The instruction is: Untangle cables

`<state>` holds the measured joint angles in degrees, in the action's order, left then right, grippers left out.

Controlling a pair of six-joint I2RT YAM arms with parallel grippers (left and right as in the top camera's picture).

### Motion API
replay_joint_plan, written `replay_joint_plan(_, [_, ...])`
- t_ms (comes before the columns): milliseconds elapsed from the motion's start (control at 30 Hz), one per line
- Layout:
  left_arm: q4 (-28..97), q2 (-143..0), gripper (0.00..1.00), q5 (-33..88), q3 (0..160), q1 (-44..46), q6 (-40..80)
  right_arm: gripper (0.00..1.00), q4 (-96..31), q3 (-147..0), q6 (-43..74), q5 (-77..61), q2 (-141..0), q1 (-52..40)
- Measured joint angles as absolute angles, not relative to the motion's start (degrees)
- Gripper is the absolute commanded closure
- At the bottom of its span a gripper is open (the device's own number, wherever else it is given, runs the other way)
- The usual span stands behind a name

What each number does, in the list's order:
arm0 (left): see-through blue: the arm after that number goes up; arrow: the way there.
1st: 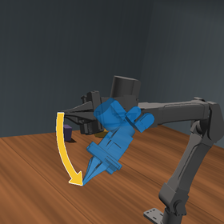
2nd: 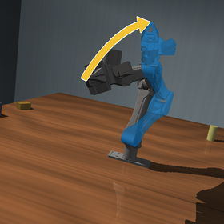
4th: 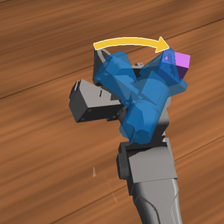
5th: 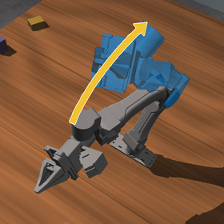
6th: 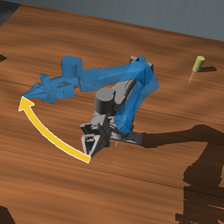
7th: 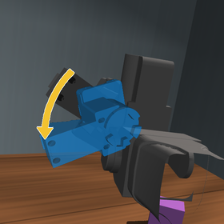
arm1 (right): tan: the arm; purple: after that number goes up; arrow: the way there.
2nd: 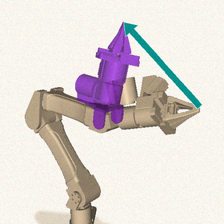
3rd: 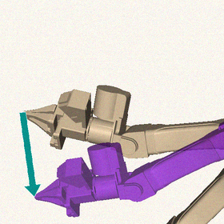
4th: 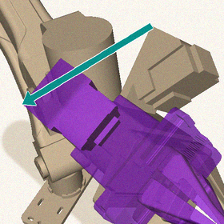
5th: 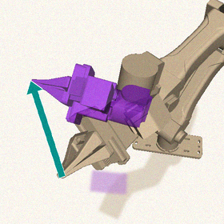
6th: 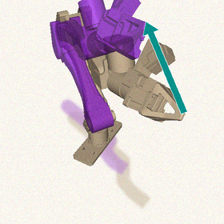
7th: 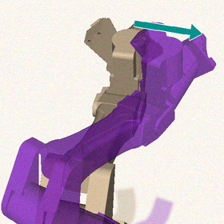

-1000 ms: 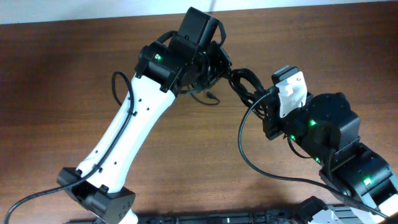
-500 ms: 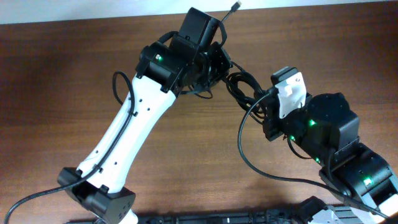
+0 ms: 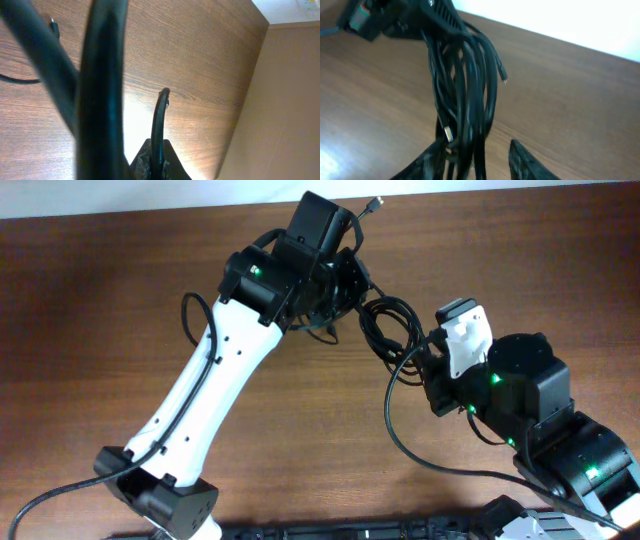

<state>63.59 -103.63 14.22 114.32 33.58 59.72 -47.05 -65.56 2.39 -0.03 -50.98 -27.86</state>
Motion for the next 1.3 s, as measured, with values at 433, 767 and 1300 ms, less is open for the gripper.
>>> replay_joint_plan(433, [63.5, -103.6, 1.00, 20.9, 114.3, 31.9, 61.3, 0.49, -47.4, -65.6, 2.7, -1.2, -53.3, -27.9])
replay_joint_plan(767, [64.1, -103.7, 1.00, 25.7, 114.3, 30.2, 58.0, 0.96, -47.1, -65.6, 2.8, 1.0, -56.6, -27.9])
replay_joint_plan(1300, [64.2, -104.4, 0.94, 47.8, 114.3, 21.8, 46.2, 0.96, -46.7, -66.2, -0.5, -0.1, -56.6, -28.2])
